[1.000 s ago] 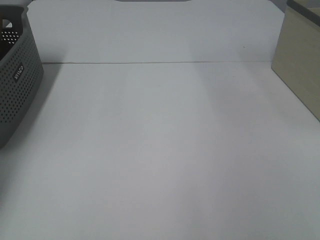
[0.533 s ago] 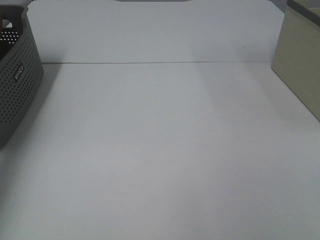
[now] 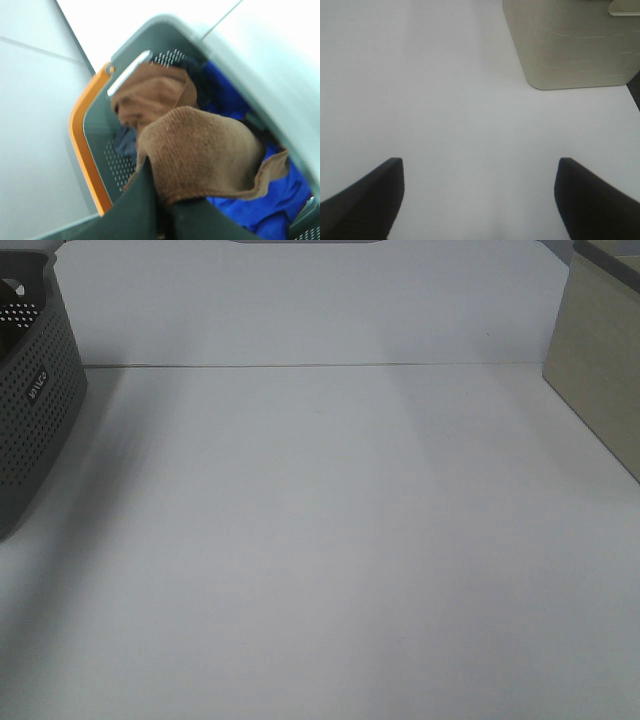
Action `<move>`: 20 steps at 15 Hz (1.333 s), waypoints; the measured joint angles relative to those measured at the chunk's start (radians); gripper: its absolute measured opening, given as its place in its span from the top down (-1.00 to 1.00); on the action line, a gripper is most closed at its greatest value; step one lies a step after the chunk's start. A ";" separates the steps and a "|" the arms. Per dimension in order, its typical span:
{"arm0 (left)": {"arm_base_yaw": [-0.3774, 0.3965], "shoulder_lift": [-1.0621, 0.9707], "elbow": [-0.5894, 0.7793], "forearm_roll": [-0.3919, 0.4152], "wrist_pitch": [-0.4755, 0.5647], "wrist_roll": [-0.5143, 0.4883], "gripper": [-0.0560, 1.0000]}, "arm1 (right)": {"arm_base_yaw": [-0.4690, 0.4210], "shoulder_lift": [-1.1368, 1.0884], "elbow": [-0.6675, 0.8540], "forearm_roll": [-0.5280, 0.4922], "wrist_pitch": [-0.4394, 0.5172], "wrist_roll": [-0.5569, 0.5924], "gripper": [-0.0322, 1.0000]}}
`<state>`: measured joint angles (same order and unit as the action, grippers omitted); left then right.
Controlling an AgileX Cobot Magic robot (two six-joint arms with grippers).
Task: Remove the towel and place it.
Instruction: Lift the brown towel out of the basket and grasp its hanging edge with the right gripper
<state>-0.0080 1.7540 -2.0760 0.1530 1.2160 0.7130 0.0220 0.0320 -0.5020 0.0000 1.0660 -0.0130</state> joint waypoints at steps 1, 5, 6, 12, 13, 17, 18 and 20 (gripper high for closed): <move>-0.039 -0.022 -0.003 -0.002 0.001 -0.006 0.89 | 0.000 0.000 0.000 0.000 0.000 0.000 -0.60; -0.189 -0.077 -0.036 0.019 0.002 -0.064 0.89 | 0.000 0.036 -0.006 0.033 -0.005 -0.029 -0.60; -0.225 -0.088 -0.042 0.029 0.002 -0.071 0.89 | 0.000 0.077 -0.015 0.081 -0.045 -0.073 -0.60; -0.503 -0.138 -0.042 0.084 0.007 -0.078 0.89 | 0.000 0.534 -0.024 0.873 -0.423 -0.908 -0.52; -0.540 -0.143 -0.042 0.086 0.007 -0.078 0.89 | 0.000 0.615 -0.024 1.045 -0.424 -1.115 -0.52; -0.645 -0.143 -0.042 0.088 0.008 -0.078 0.89 | 0.000 0.963 -0.062 1.480 -0.267 -1.664 -0.51; -0.655 -0.143 -0.042 0.088 0.008 -0.078 0.89 | 0.000 1.008 -0.078 1.498 -0.244 -1.688 -0.52; -0.691 -0.143 -0.042 0.086 0.010 -0.078 0.89 | 0.023 1.172 -0.150 1.536 -0.200 -1.756 -0.55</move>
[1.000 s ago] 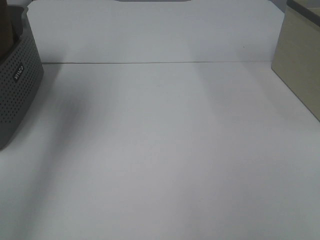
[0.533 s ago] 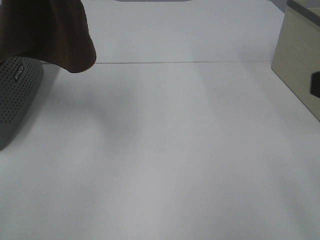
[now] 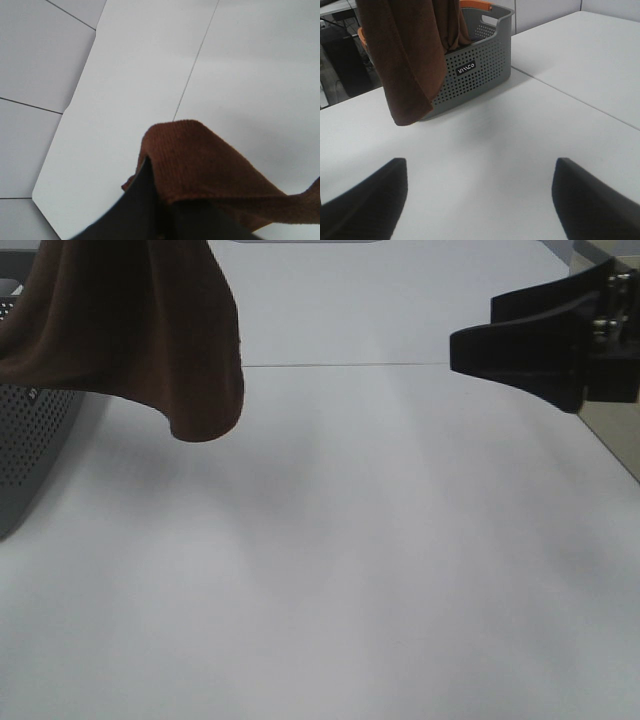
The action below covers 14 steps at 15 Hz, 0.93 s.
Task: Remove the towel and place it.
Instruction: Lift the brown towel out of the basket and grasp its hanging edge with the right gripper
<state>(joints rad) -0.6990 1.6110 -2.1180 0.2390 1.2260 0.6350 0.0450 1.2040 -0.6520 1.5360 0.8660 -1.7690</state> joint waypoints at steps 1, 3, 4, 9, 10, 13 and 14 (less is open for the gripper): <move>-0.018 0.000 0.000 -0.003 0.000 -0.001 0.89 | 0.047 0.070 -0.034 0.016 0.002 -0.022 -0.56; -0.050 0.000 0.000 -0.009 0.001 -0.021 0.89 | 0.218 0.263 -0.151 0.052 -0.002 -0.058 -0.56; -0.053 0.000 0.000 -0.009 0.001 -0.027 0.89 | 0.236 0.286 -0.168 0.053 -0.001 -0.058 -0.56; -0.054 0.000 0.000 -0.010 0.003 -0.041 0.89 | 0.376 0.433 -0.316 0.051 0.122 -0.058 -0.56; -0.054 0.000 0.000 -0.010 0.005 -0.041 0.89 | 0.410 0.438 -0.327 0.043 0.151 -0.058 -0.56; -0.054 0.000 0.000 -0.010 0.005 -0.041 0.89 | 0.502 0.456 -0.330 0.033 0.116 -0.058 -0.56; -0.054 0.000 0.000 -0.010 0.005 -0.041 0.89 | 0.519 0.458 -0.330 0.034 0.081 -0.058 -0.56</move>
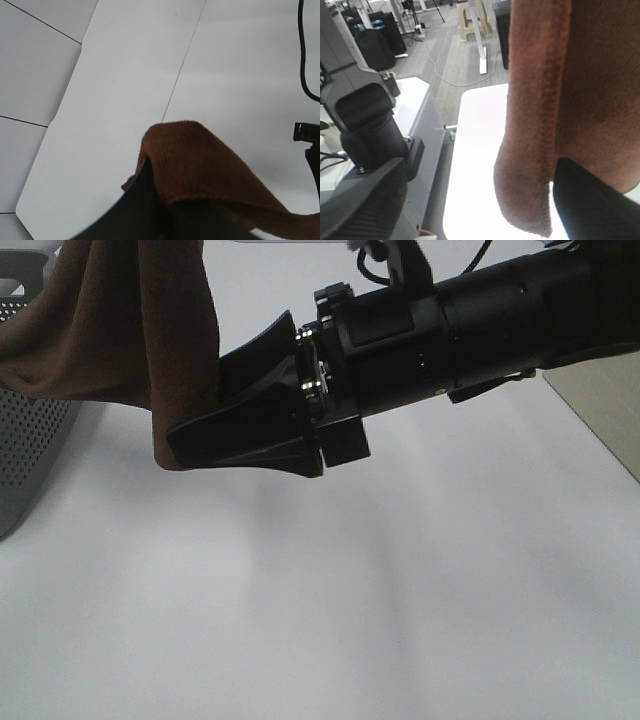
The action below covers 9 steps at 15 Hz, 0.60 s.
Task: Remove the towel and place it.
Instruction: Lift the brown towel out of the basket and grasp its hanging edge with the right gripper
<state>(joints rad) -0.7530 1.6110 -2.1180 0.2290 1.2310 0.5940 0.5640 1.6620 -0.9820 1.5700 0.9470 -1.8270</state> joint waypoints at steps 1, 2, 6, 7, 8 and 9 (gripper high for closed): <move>0.000 0.000 0.000 0.000 0.000 0.000 0.89 | 0.004 0.000 0.000 0.001 -0.025 0.000 -0.54; 0.000 0.000 0.000 0.000 0.000 0.000 0.89 | 0.004 0.000 0.000 0.005 -0.031 0.000 -0.52; 0.000 0.000 0.000 0.000 0.000 0.000 0.89 | 0.004 0.000 0.000 0.103 -0.100 0.000 -0.39; 0.000 0.000 0.000 0.000 0.000 0.000 0.89 | 0.004 0.000 0.000 0.106 -0.100 0.000 -0.29; 0.000 0.000 0.000 0.000 0.000 0.000 0.89 | 0.004 0.000 0.000 0.106 -0.100 0.000 -0.09; 0.000 0.000 0.000 0.000 0.000 0.000 0.89 | 0.004 0.000 0.000 0.105 -0.101 0.000 0.18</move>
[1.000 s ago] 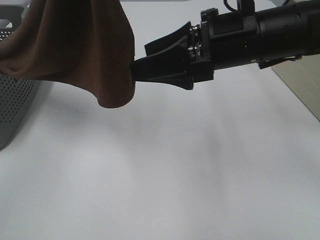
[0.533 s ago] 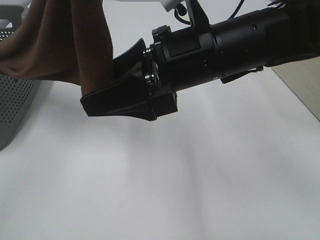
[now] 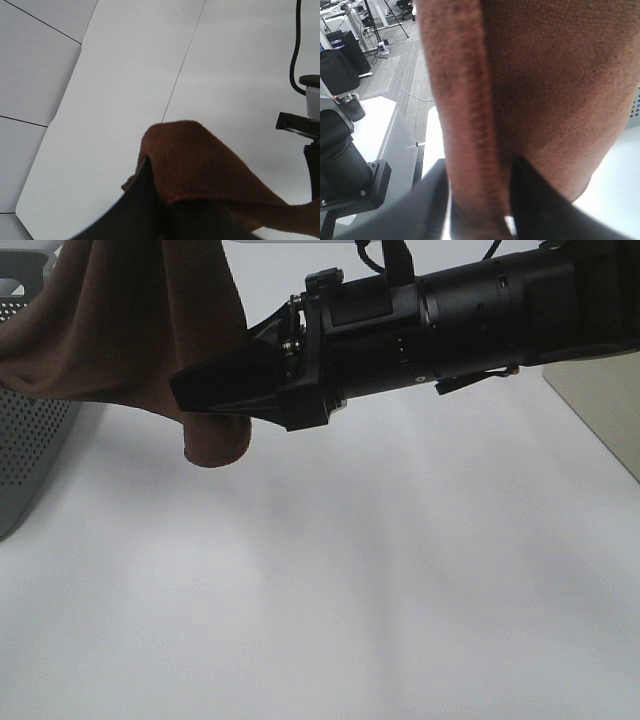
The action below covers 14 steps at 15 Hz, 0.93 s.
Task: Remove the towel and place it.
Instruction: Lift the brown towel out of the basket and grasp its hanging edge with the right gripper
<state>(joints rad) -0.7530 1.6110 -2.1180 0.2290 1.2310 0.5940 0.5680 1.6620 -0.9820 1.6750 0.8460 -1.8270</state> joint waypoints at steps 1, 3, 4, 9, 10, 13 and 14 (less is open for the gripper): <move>0.000 0.000 0.000 0.001 0.000 -0.003 0.89 | 0.000 0.000 0.000 -0.017 -0.002 0.002 0.45; 0.000 0.000 0.000 0.001 0.000 -0.011 0.89 | 0.000 0.000 0.000 -0.070 -0.003 0.042 0.91; 0.000 0.000 0.000 0.001 0.001 -0.015 0.89 | 0.000 0.000 0.000 -0.079 -0.008 0.073 0.92; 0.000 0.000 0.000 0.001 0.002 -0.025 0.89 | 0.000 -0.104 -0.003 -0.195 -0.222 0.385 0.92; 0.000 0.000 0.000 0.001 -0.010 -0.026 0.89 | 0.000 -0.154 -0.025 -0.297 -0.275 0.506 0.92; 0.000 0.000 0.000 0.001 -0.072 -0.027 0.89 | -0.049 -0.225 -0.179 -0.690 -0.227 0.953 0.92; 0.000 0.000 0.000 0.001 -0.094 -0.027 0.89 | -0.074 -0.229 -0.265 -0.866 -0.165 1.125 0.92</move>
<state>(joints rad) -0.7530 1.6110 -2.1180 0.2300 1.1370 0.5670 0.4940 1.4330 -1.2470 0.8090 0.6810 -0.7020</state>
